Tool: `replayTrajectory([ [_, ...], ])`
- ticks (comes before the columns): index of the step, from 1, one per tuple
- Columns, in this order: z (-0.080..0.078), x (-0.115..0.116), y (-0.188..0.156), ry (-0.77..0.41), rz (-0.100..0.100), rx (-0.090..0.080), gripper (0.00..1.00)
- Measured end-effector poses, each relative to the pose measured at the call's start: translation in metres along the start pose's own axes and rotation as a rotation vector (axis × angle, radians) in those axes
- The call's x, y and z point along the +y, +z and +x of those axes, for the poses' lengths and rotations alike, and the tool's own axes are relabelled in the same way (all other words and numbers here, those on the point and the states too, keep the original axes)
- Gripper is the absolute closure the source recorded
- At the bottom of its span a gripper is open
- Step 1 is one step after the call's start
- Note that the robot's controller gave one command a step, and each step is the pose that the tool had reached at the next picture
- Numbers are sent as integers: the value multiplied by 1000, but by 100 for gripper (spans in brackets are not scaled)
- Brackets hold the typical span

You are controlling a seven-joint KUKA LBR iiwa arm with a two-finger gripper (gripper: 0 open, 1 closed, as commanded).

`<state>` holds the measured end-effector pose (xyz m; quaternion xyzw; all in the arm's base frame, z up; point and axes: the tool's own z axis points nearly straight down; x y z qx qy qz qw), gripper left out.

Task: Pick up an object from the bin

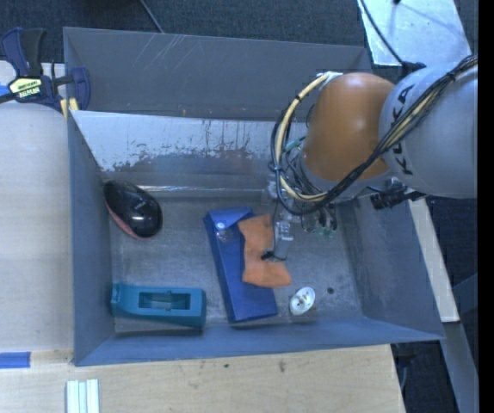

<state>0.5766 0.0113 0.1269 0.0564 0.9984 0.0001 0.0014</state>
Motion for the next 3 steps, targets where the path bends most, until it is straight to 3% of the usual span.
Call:
replayTrajectory([
  [1,-10,17,54,-297,1,1,100],
  [2,-10,17,54,-297,1,1,100],
  [3,23,10,-92,-326,0,-3,100],
])
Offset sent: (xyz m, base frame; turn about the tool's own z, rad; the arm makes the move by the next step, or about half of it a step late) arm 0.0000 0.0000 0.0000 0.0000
